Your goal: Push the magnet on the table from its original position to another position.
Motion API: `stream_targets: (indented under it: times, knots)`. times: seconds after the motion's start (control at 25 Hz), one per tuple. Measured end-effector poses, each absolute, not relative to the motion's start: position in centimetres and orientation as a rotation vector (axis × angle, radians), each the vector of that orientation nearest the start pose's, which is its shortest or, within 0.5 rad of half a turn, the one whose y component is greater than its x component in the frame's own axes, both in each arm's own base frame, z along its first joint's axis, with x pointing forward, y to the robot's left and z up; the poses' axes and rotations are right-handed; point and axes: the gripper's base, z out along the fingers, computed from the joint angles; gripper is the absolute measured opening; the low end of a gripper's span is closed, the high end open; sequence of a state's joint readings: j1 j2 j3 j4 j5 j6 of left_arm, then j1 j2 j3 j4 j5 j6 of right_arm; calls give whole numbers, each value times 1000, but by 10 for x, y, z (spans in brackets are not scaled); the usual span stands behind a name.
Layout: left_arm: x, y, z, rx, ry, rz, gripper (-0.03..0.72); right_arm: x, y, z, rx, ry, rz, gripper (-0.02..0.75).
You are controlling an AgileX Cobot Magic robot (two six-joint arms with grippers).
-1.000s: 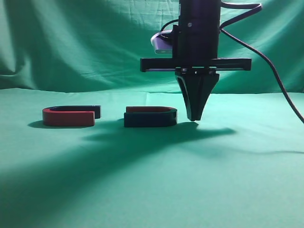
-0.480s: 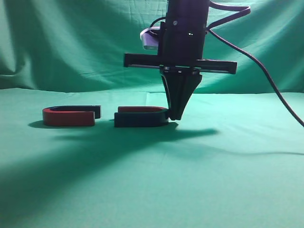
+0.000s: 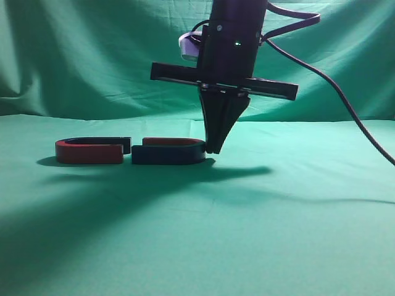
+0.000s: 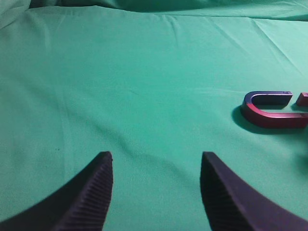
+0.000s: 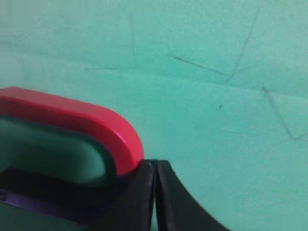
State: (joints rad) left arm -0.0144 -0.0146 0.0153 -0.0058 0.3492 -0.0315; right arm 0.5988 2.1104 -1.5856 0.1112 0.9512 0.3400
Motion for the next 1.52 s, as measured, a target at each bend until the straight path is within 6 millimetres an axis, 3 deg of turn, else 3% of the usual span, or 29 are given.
stream_targets:
  times: [0.6, 0.8, 1.04, 1.2, 1.32, 1.52]
  knots:
    - [53, -1, 177, -19, 1833, -38, 372, 354, 249, 172, -320, 2977, 235, 0]
    - [53, -1, 177, -19, 1833, -38, 372, 363, 245, 199, -386, 2959, 72, 0]
    - [53, -1, 177, -19, 1833, -38, 372, 371, 229, 232, -346, 2872, -193, 0]
    - [53, -1, 177, -19, 1833, -38, 372, 355, 211, 270, -316, 2787, -228, 0]
    - [53, -1, 177, -19, 1833, -38, 372, 331, 190, 306, -257, 2717, -233, 0]
    - [53, -1, 177, -19, 1833, -38, 372, 284, 155, 328, -175, 2696, -238, 0]
